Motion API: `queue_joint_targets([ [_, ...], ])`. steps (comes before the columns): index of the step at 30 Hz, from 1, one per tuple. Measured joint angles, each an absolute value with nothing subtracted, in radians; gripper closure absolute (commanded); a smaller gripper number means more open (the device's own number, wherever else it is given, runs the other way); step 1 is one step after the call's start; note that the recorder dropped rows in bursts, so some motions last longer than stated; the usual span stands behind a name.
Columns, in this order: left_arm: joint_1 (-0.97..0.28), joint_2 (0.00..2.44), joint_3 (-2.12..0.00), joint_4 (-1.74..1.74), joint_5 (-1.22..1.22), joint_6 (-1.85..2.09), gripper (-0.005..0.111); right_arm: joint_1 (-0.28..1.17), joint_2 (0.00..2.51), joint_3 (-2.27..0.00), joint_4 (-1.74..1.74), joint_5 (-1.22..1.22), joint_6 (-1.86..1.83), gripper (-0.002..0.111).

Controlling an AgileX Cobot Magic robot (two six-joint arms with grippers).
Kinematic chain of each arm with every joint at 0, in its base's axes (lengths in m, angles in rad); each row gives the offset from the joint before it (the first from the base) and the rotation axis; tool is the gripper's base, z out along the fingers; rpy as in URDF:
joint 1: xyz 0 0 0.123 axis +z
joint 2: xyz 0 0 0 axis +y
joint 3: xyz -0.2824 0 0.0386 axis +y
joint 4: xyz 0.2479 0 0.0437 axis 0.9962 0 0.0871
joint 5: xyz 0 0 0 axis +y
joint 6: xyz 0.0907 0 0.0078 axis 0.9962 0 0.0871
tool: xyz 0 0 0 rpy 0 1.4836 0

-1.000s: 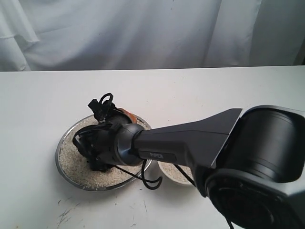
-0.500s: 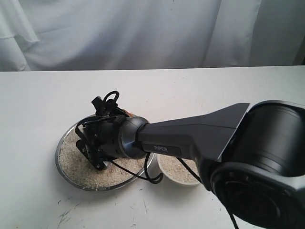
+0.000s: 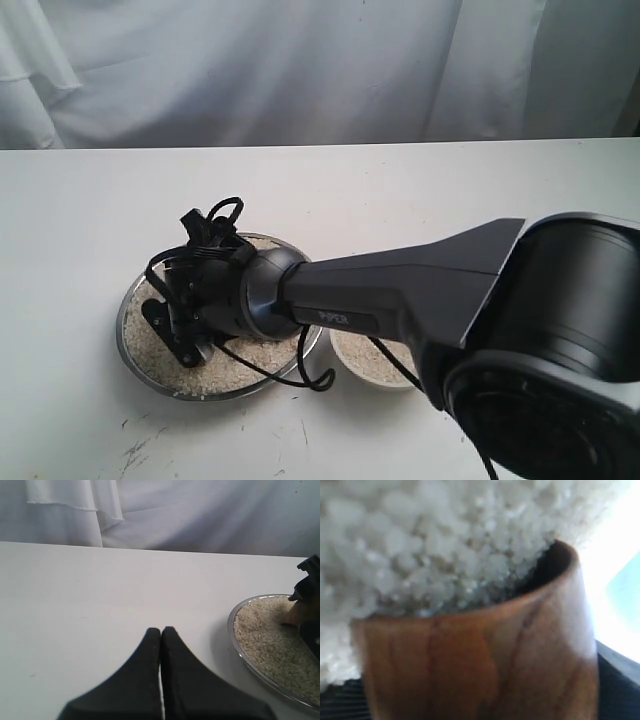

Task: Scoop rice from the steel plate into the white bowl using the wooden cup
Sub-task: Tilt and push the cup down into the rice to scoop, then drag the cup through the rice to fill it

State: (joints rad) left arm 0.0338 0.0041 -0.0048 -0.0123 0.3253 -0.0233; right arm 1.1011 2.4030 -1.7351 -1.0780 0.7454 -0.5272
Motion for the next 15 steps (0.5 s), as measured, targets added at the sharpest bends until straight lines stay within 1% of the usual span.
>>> queue_joint_targets([
  [15, 0.034, 0.004, -0.005, -0.012, 0.325, -0.023, 0.107, 1.101, 2.377, -1.735, -0.942, 0.684, -0.527, 0.108],
])
